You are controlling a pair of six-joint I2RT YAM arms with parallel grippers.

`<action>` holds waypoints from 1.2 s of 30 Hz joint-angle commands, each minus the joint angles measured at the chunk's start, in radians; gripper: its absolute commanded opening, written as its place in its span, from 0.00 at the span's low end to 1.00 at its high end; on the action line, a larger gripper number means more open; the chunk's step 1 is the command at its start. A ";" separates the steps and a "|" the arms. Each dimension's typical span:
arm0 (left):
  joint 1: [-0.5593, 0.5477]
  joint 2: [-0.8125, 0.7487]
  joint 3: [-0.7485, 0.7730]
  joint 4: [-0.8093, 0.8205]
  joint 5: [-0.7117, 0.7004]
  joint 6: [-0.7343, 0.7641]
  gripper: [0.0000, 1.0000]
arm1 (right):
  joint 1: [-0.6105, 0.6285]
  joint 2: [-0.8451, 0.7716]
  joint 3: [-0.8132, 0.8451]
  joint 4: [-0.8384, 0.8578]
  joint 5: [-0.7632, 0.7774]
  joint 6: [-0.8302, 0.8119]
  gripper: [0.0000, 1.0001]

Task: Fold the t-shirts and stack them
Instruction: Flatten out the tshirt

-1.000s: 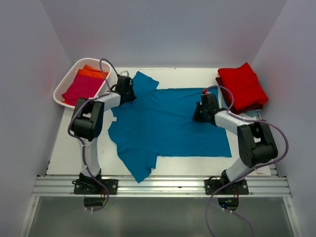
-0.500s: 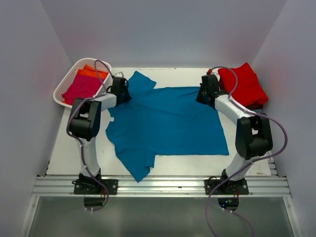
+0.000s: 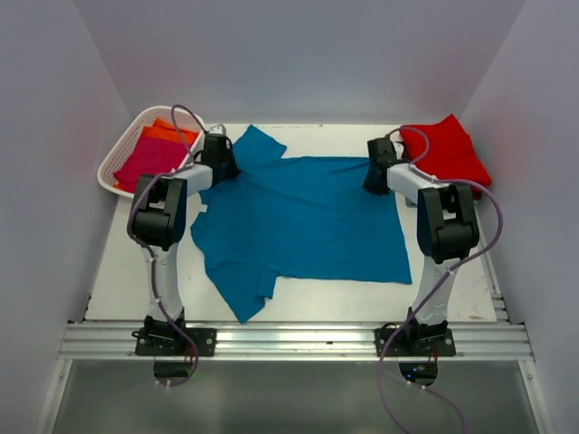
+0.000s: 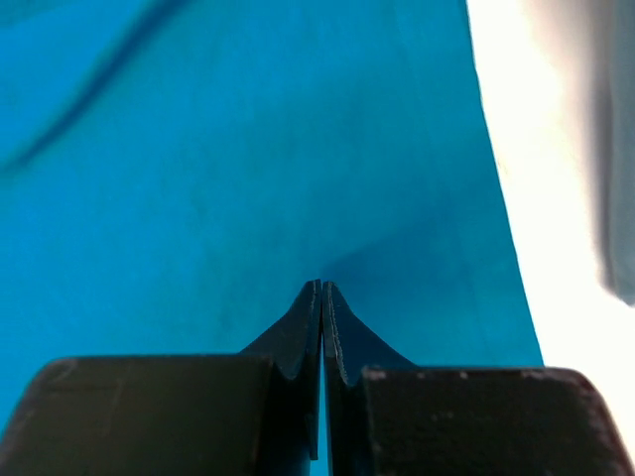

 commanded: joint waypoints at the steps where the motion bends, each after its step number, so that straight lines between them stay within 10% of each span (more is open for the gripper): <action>1: 0.007 0.049 0.070 -0.003 0.017 0.034 0.00 | -0.018 0.051 0.069 0.006 0.015 0.013 0.00; 20: 0.018 0.111 0.300 0.023 0.080 0.066 0.00 | -0.081 0.248 0.401 0.062 -0.152 -0.002 0.00; 23: 0.016 -0.076 0.158 0.175 0.096 0.072 0.26 | -0.081 0.066 0.193 0.319 -0.260 -0.016 0.00; 25: 0.015 -0.259 0.006 0.296 0.085 0.066 0.58 | -0.079 -0.039 0.014 0.457 -0.319 -0.014 0.14; 26: 0.013 -0.315 -0.036 0.312 0.077 0.066 0.64 | -0.079 -0.099 -0.035 0.546 -0.339 -0.014 0.42; 29: -0.007 -0.523 -0.145 0.233 0.027 0.075 0.71 | -0.061 -0.294 -0.176 0.555 -0.361 -0.013 0.67; 36: -0.227 -0.718 -0.272 -0.420 -0.200 0.098 0.67 | 0.046 -0.692 -0.385 0.300 -0.237 -0.063 0.70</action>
